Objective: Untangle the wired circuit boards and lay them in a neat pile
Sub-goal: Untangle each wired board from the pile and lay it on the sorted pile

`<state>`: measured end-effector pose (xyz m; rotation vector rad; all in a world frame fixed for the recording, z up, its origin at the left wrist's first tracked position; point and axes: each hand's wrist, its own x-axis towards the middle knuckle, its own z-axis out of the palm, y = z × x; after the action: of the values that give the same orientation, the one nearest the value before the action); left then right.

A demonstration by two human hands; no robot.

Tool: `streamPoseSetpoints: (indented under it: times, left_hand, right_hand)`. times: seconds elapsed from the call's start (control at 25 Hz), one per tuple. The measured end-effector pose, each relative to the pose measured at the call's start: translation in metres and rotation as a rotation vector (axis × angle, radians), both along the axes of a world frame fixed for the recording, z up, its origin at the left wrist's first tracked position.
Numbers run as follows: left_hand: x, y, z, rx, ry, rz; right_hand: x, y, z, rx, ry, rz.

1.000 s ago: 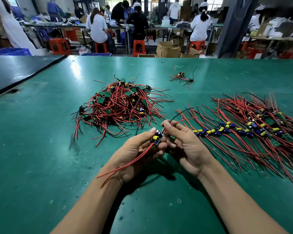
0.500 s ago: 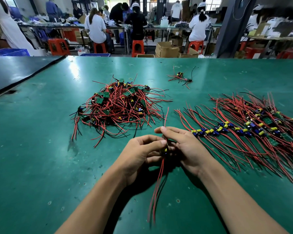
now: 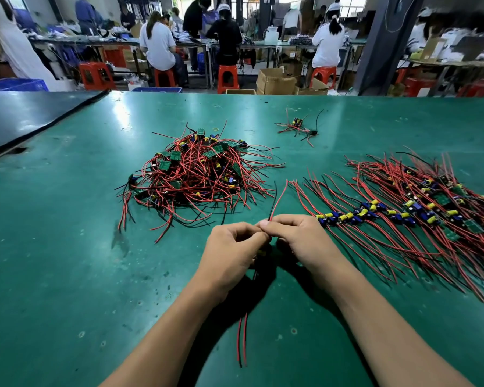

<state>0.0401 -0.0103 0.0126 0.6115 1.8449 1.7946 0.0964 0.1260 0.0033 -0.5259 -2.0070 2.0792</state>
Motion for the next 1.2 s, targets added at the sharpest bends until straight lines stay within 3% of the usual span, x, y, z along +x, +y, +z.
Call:
streamPoseSetpoints:
  times: [0.32, 0.52, 0.68, 0.92, 1.0, 1.12, 1.2]
  left_hand:
    - [-0.003, 0.003, -0.003, -0.108, 0.037, -0.059]
    - [0.000, 0.002, 0.000, -0.142, 0.068, -0.121]
    - [0.001, 0.000, 0.002, -0.132, 0.057, -0.168]
    - [-0.001, -0.003, 0.005, -0.105, -0.010, -0.204]
    - [-0.001, -0.004, 0.005, -0.080, -0.048, -0.188]
    - [-0.002, -0.005, 0.003, -0.071, -0.077, -0.162]
    - [-0.002, -0.005, 0.002, -0.073, -0.088, -0.163]
  right_hand:
    - [-0.004, 0.022, -0.013, 0.091, 0.024, -0.134]
    - [-0.009, 0.035, -0.018, 0.249, 0.109, -0.382]
    - [-0.011, 0.038, -0.017, 0.349, 0.243, -0.534]
    - [-0.011, 0.037, -0.015, 0.415, 0.299, -0.629]
    - [-0.010, 0.039, -0.015, 0.339, 0.273, -0.599]
    - [-0.011, 0.040, -0.013, 0.036, 0.268, -0.531]
    - [-0.010, 0.042, -0.014, 0.040, 0.277, -0.529]
